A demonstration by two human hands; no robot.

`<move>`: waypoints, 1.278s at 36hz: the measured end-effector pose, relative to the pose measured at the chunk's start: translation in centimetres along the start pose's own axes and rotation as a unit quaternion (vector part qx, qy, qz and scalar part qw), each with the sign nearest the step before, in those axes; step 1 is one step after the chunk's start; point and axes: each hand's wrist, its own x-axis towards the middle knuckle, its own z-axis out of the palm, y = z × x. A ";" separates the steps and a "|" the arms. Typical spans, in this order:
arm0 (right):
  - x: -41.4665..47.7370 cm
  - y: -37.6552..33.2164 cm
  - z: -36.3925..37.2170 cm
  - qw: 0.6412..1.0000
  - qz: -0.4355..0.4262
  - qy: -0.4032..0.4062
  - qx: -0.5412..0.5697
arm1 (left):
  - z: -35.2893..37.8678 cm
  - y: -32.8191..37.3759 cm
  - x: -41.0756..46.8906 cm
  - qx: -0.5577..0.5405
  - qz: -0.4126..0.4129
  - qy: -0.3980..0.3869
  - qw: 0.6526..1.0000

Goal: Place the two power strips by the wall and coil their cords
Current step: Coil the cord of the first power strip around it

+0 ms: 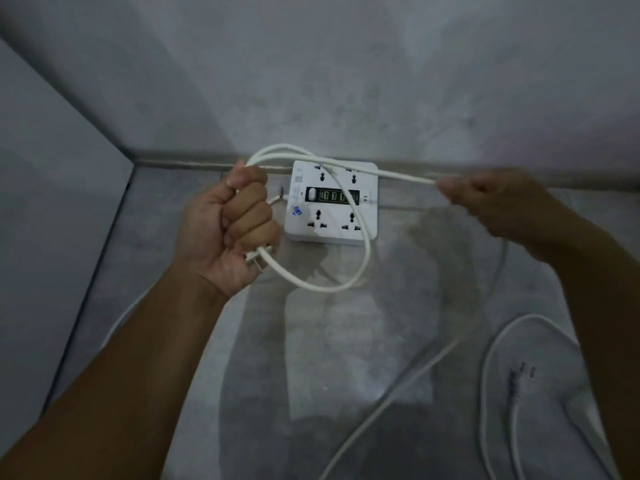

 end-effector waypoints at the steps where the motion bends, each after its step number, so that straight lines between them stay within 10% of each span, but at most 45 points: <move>1: 0.3 0.5 -0.5 0.998 -0.018 0.052 -0.032 | -0.1 0.1 0.0 -0.003 0.007 0.001 1.000; 8: 0.9 2.7 -2.1 0.962 0.008 0.176 -0.207 | -0.1 0.4 0.6 -0.010 0.022 -0.010 1.000; 15: -1.9 -1.5 1.3 0.919 0.045 -0.213 -0.330 | 0.4 0.5 1.4 0.007 0.061 0.015 0.998; 23: -4.8 -6.0 3.8 0.927 0.023 -0.303 -0.220 | 2.1 -0.7 2.7 0.143 0.179 0.123 0.966; 36: -6.3 -7.6 3.0 0.896 0.028 -0.316 -0.311 | 3.1 0.4 3.8 0.139 0.314 0.156 0.926; 46: -6.4 -10.2 0.5 0.955 -0.108 -0.123 -0.248 | 3.9 -1.0 4.1 0.266 0.300 0.206 0.893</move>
